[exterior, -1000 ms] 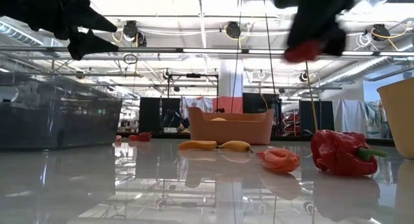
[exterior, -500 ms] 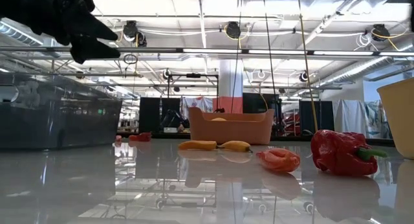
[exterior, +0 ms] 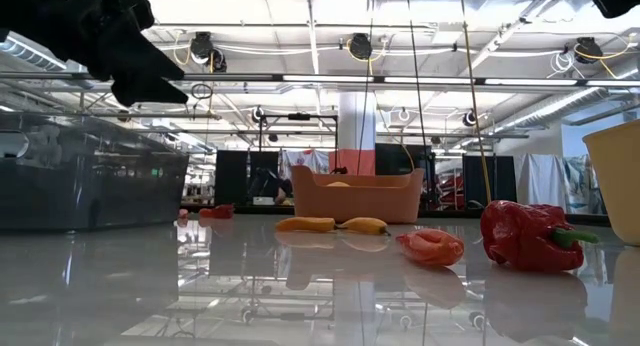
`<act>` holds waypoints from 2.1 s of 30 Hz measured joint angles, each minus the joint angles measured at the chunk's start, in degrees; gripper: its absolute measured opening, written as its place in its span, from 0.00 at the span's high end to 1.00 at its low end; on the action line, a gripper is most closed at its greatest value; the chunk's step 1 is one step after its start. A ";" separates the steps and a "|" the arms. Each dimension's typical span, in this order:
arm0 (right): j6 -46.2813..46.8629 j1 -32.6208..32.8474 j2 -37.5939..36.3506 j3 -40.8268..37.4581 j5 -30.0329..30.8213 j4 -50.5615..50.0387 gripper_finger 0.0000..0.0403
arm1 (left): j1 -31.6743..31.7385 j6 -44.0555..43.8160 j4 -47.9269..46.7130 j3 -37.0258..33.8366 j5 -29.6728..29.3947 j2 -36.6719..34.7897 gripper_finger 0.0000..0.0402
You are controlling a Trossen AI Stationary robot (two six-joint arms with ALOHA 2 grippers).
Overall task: Sort produce into baskets
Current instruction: Put the red chili pepper into the yellow bin
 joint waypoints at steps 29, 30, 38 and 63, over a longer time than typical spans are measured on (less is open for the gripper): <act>-6.13 -0.07 0.00 0.00 0.86 8.89 0.54 | -0.02 0.13 3.55 0.00 4.44 0.04 0.27; -7.21 -0.07 0.00 0.00 1.85 10.13 0.54 | -0.02 0.11 3.80 0.00 4.47 0.04 0.27; -19.82 -0.07 0.00 0.00 12.96 23.03 0.54 | -0.02 -0.06 6.13 0.00 6.24 0.04 0.27; -57.56 -5.09 13.47 0.02 20.39 58.80 0.54 | -0.04 -3.03 7.30 0.00 8.97 0.03 0.27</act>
